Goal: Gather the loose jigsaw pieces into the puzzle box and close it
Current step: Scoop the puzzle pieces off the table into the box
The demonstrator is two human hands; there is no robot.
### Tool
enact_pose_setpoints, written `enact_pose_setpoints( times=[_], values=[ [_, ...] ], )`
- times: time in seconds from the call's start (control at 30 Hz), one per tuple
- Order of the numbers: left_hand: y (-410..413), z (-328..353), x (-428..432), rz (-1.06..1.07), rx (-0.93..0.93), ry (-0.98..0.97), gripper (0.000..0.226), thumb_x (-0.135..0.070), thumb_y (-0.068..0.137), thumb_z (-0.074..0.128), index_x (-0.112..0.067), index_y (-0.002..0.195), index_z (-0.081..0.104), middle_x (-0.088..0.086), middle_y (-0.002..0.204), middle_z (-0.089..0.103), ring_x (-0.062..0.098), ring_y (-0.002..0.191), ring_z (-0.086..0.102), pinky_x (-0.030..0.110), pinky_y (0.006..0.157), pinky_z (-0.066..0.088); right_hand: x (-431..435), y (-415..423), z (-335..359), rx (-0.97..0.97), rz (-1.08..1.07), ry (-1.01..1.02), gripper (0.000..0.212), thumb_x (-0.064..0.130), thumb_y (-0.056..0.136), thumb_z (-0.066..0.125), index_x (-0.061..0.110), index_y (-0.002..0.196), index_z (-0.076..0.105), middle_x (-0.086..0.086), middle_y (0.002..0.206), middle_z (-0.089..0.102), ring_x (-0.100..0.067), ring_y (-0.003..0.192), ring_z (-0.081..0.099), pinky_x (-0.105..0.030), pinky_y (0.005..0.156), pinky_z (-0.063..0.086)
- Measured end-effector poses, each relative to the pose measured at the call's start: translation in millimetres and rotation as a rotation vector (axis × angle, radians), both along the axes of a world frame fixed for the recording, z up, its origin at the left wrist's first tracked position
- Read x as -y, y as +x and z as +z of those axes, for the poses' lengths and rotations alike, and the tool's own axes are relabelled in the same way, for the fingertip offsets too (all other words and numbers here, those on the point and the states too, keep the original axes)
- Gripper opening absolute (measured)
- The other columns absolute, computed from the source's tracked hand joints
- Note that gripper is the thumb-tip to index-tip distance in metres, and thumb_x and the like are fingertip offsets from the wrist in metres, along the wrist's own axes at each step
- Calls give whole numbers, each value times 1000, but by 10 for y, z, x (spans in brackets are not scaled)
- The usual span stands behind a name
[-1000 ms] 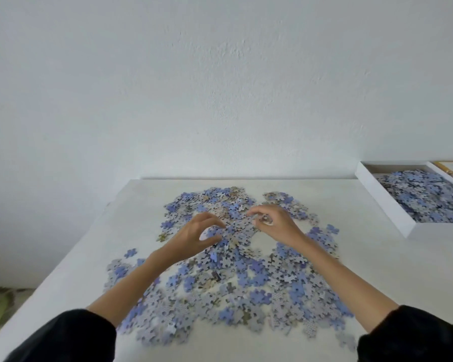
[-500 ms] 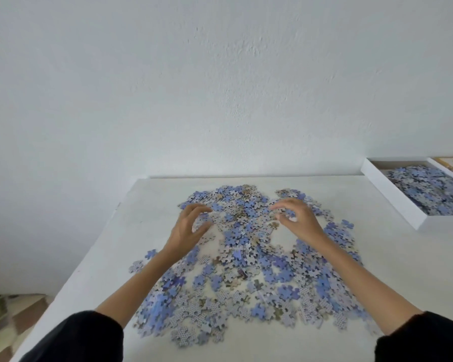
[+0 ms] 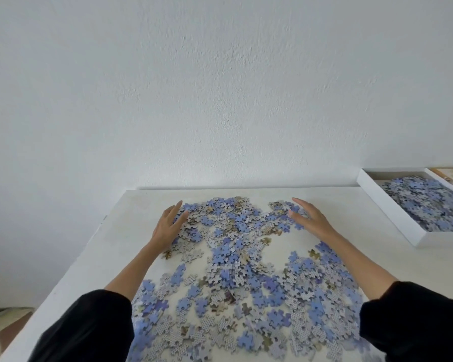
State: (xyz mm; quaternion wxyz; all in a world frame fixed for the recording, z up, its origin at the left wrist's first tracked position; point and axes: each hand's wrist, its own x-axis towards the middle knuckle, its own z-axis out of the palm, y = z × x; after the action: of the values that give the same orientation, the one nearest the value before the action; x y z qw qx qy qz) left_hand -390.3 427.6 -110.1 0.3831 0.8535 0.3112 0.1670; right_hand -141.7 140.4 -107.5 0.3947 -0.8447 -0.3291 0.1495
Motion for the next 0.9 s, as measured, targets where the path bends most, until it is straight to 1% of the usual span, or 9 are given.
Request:
enact_pose_setpoints(
  times=[0.07, 0.2, 0.37, 0.53, 0.6, 0.7, 0.77, 0.8, 0.9],
  values=[
    [100, -2, -22, 20, 4, 8, 108, -92, 57, 17, -31, 145, 26, 6, 151, 26, 24, 137, 26, 46, 109, 21, -61, 41, 15, -24, 19, 12, 56, 51, 89, 44, 33, 140, 31, 5, 150, 25, -17, 138, 22, -42, 112, 21],
    [237, -44, -13, -24, -98, 168, 83, -76, 79, 23, -26, 145, 27, 5, 151, 28, 22, 139, 25, 42, 111, 19, -212, 114, 16, -33, 48, 16, 54, 52, 90, 38, 33, 140, 32, 5, 150, 27, -16, 139, 21, -43, 114, 17],
    [172, -21, 57, -166, -47, 150, 97, -87, 67, 10, -29, 140, 36, -3, 144, 39, 14, 128, 38, 29, 99, 28, -297, 66, -33, 70, 162, -61, 72, 79, 76, 31, 39, 135, 37, 9, 145, 34, -13, 135, 27, -46, 112, 21],
    [92, -19, 257, -304, 75, 105, 80, -86, 71, 21, -33, 126, 45, -12, 125, 50, 2, 107, 51, 26, 94, 41, -231, -205, -70, 230, 368, -64, 58, 71, 77, 38, 41, 126, 43, 20, 133, 39, -3, 125, 34, -37, 106, 27],
    [123, 10, 245, -265, 172, 39, 67, -79, 75, 32, -31, 119, 50, -11, 119, 54, -4, 101, 54, 26, 90, 48, -256, -209, -30, 171, 311, 80, 44, 64, 78, 45, 38, 113, 54, 16, 122, 52, -5, 115, 48, -37, 101, 36],
    [271, 85, 127, -153, 262, 34, 68, -73, 76, 35, -23, 117, 56, -5, 120, 54, 5, 103, 55, 33, 92, 46, -418, -115, 100, 166, 190, 266, 28, 49, 82, 49, 31, 99, 62, 12, 107, 62, -7, 104, 56, -36, 96, 41],
    [416, 133, 60, -138, 216, 45, 78, -74, 74, 31, -19, 125, 52, 0, 129, 50, 11, 113, 49, 34, 99, 38, -588, -35, 187, 160, 191, 250, 18, 35, 89, 55, 29, 104, 62, 10, 113, 61, -8, 109, 53, -38, 99, 40],
    [495, 144, 33, -144, 159, 34, 83, -74, 73, 27, -19, 130, 48, 2, 135, 46, 13, 119, 44, 34, 100, 33, -676, 8, 203, 131, 209, 202, 21, 31, 91, 53, 28, 110, 60, 9, 120, 58, -8, 114, 49, -38, 101, 37],
    [718, 125, -33, -194, 13, -25, 101, -84, 66, 19, -20, 142, 32, 6, 148, 32, 20, 133, 32, 38, 106, 24, -903, 62, 234, -20, 268, 62, 37, 39, 94, 43, 30, 130, 47, 6, 141, 41, -12, 130, 34, -38, 108, 25]
  ],
)
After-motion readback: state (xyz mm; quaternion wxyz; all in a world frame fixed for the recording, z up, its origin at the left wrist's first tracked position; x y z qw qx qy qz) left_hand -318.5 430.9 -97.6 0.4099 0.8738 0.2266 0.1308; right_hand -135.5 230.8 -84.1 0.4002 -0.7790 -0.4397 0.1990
